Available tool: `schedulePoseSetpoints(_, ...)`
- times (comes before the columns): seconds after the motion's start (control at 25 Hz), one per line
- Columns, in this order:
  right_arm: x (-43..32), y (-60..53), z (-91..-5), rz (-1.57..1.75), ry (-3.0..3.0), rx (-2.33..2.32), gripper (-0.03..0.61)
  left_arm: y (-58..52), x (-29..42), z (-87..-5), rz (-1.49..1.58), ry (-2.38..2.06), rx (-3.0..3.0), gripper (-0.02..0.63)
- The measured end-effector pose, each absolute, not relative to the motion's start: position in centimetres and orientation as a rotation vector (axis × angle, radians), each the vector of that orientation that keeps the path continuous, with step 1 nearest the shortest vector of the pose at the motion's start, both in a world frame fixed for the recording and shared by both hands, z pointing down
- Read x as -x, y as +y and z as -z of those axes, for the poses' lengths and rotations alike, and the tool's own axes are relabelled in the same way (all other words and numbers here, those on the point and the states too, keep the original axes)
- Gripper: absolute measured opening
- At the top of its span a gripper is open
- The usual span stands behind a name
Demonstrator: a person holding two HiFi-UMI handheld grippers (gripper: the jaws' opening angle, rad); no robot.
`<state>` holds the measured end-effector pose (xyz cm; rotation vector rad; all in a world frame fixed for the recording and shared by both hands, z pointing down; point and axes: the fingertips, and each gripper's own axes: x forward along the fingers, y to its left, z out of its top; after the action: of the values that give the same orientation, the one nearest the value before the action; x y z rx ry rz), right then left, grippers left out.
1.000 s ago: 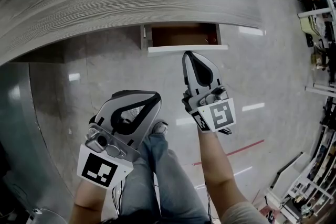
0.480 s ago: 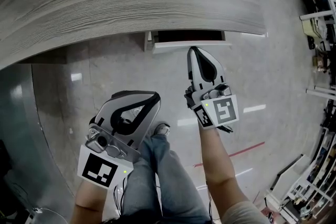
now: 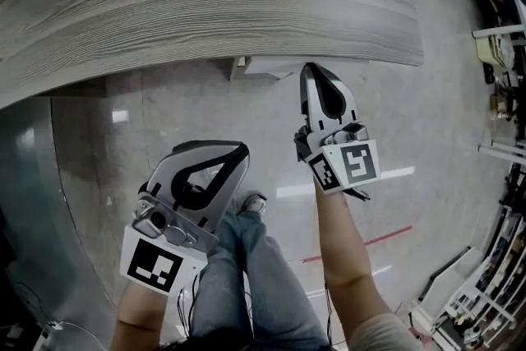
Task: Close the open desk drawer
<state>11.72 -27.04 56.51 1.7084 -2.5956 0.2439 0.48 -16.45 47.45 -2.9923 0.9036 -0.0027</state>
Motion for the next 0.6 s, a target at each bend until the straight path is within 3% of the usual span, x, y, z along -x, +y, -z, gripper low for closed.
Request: schedulePoseSetpoints(0.6,-11.5,-29.0,-56.5,-0.228,-2.582,-1.68,0.008,-16.9,0.2,-47.1,0.023,0.936,2.972,0.011)
